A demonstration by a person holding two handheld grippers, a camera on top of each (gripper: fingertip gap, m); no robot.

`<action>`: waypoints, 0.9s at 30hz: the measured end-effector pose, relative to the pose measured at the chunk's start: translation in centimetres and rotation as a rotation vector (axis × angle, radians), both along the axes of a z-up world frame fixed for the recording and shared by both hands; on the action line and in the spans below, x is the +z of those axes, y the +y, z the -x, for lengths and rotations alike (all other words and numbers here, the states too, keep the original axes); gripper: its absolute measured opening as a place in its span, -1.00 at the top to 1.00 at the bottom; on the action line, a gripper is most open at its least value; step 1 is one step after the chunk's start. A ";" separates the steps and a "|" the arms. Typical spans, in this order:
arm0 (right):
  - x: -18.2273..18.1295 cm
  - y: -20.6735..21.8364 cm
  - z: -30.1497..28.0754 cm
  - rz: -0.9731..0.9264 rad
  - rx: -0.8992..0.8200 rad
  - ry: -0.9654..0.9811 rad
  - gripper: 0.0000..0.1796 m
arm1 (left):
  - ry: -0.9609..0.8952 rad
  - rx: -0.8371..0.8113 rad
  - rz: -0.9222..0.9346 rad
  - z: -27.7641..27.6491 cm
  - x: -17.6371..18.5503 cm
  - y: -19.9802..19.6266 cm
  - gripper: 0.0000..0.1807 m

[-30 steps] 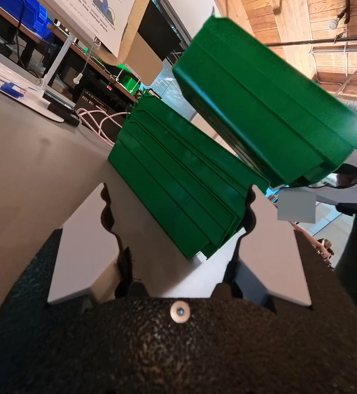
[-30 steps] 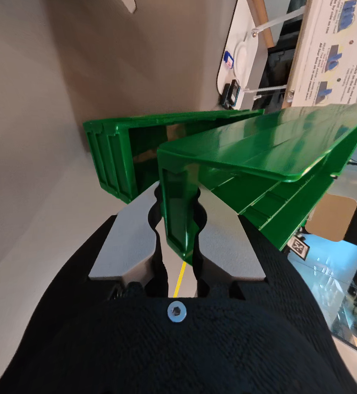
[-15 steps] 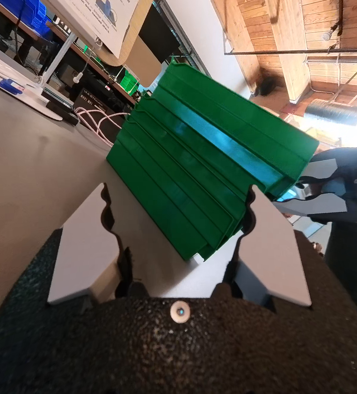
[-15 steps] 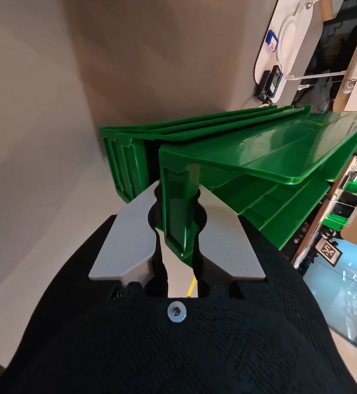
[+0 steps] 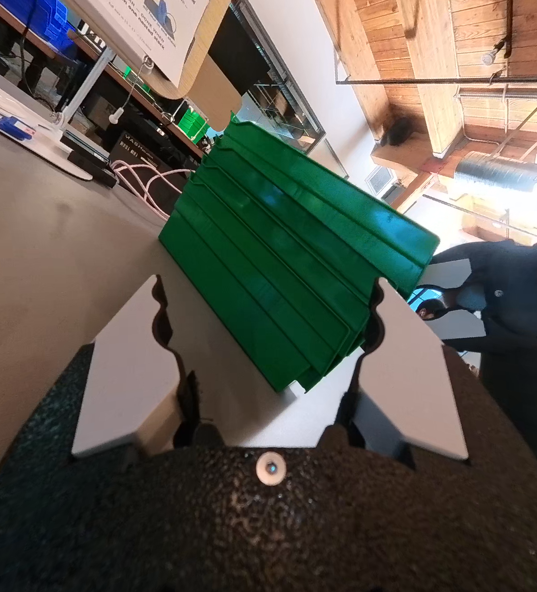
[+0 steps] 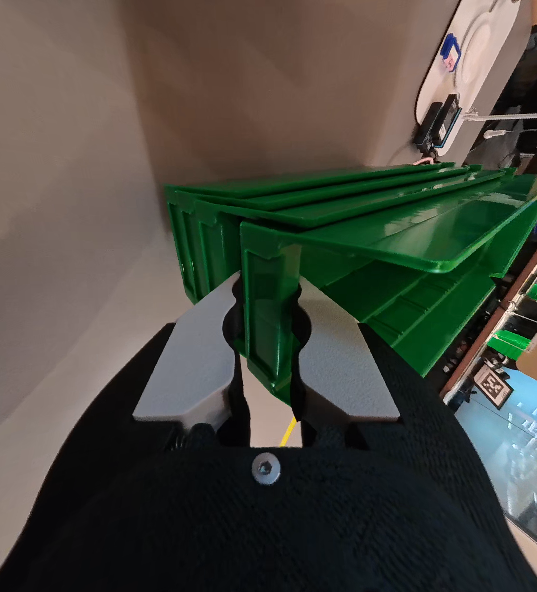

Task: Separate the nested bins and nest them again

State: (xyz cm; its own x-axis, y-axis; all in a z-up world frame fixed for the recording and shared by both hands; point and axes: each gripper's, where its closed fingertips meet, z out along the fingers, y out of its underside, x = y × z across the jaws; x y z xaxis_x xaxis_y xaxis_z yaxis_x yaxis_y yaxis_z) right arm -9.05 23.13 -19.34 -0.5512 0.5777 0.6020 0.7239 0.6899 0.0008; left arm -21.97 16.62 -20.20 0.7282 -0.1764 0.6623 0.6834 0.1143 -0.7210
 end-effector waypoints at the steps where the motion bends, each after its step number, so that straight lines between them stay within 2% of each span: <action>1: 0.1 0.1 0.1 -0.002 -0.001 0.017 0.69 | 0.000 0.000 0.000 0.0 0.0 0.0 -0.36; 3: 0.7 0.2 0.0 0.002 -0.008 0.061 0.61 | 0.002 0.001 0.001 0.0 0.0 0.0 -0.36; 7: 2.2 -1.7 -0.5 0.155 0.028 0.174 0.64 | 0.003 0.002 0.000 0.0 0.0 0.0 -0.36; 15: -0.2 -0.4 -0.9 0.108 0.006 0.105 0.70 | 0.004 0.002 0.001 0.0 0.0 0.0 -0.36; 22: 0.0 -0.6 -0.6 0.092 0.005 0.180 0.68 | 0.009 0.002 0.003 -0.1 0.0 0.0 -0.36; 27: 3.5 -0.5 -0.5 0.145 -0.043 0.409 0.36 | 0.030 0.009 0.003 -0.2 0.1 0.0 -0.36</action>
